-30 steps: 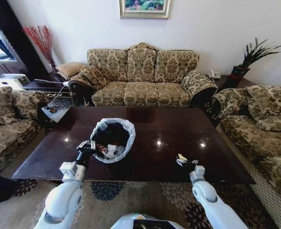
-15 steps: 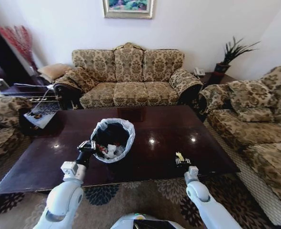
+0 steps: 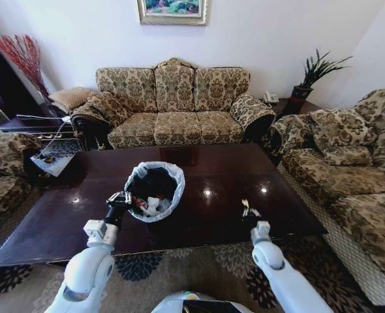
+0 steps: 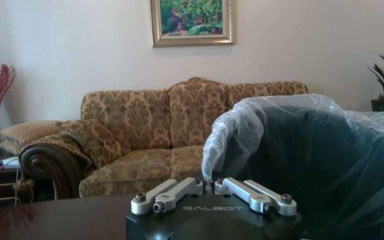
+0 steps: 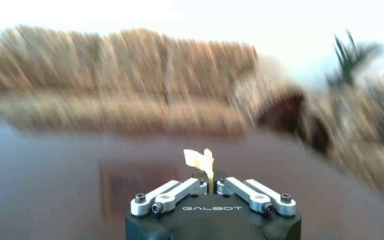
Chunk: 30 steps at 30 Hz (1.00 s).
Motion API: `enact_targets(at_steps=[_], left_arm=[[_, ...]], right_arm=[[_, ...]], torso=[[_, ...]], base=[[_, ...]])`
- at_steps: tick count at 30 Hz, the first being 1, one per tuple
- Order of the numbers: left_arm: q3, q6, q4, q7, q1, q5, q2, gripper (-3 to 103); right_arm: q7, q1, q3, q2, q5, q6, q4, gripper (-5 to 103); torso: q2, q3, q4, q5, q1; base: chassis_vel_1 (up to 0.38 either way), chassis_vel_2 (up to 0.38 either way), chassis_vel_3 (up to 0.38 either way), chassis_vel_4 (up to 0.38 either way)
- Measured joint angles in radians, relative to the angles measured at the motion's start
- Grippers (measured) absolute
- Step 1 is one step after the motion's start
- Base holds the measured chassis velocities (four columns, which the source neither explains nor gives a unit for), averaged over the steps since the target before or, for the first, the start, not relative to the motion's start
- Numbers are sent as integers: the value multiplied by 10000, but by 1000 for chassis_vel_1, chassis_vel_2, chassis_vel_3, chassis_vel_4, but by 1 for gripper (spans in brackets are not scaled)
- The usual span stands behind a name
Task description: Move to the front of the table and place the trash on the table into the trash bin.
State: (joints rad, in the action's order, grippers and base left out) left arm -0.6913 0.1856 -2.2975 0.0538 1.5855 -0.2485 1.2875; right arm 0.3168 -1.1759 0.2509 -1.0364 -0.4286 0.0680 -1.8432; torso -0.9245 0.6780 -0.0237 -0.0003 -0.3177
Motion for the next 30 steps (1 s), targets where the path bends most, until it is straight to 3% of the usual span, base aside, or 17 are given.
enact_targets(at_steps=[2,3,6,7,9,10,12,15,17,19,26,27,29,30], left_arm=[[82,-28,82,-16,-25,78,51,3],[82,-28,82,-16,-25,78,51,3],[167,-34,163,-59,-98,139,95,3],[167,-34,163,-59,-98,139,95,3],[271,-34,319,-85,-260,162,82,3],[294,-34,382,-131,-281,178,83,3],[299,-34,411,-155,-285,193,89,3],[324,-55,610,-205,-363,259,158,3],[333,-56,639,-212,-394,259,172,3],[334,-57,700,-219,-471,251,193,3],[199,-30,653,-201,-476,168,140,3],[188,-18,605,-189,-481,127,130,3],[188,-14,578,-187,-486,114,127,3],[188,-7,545,-184,-491,104,124,3]], right_arm=[[-11,974,-551,810,-878,508,-1360,0],[-11,974,-551,810,-878,508,-1360,0],[-563,2841,-1970,2104,-2457,1143,-2424,0],[-563,2841,-1970,2104,-2457,1143,-2424,0],[-1168,4626,-3510,2602,-3099,1391,-2525,0],[-1284,5506,-4371,2585,-3365,1409,-2468,0],[-1332,5912,-4760,2527,-3480,1421,-2423,0],[-1485,7909,-6933,1635,-3757,1375,-2040,0],[-1482,8143,-7243,1464,-3762,1380,-2020,0],[-1434,8657,-8205,989,-3894,1559,-2136,0],[-1675,8298,-8692,1171,-3809,2127,-2520,-2],[-1659,8142,-8618,1228,-3689,2203,-2544,8],[-1641,8090,-8586,1240,-3651,2203,-2544,8],[-1623,8031,-8518,1254,-3600,2203,-2538,14]], torso=[[0,0,-5,1,0],[0,0,-5,1,0],[0,0,1,4,0],[0,0,1,4,0],[0,0,4,0,0],[0,1,3,2,-1],[1,1,1,4,-1],[1,1,-9,2,-1],[0,1,-11,3,-1],[1,0,-9,-3,-1],[1,0,4,0,-1],[0,0,4,0,-1],[0,0,4,0,0],[0,0,2,0,0]], base=[[0,0,0,0],[0,0,0,0],[0,0,0,0],[0,0,0,0],[0,0,0,0],[0,0,0,0],[0,0,0,0],[0,0,0,0],[0,0,0,0],[0,0,0,0],[0,0,0,0],[0,0,0,0],[0,0,0,0],[0,0,0,0]])
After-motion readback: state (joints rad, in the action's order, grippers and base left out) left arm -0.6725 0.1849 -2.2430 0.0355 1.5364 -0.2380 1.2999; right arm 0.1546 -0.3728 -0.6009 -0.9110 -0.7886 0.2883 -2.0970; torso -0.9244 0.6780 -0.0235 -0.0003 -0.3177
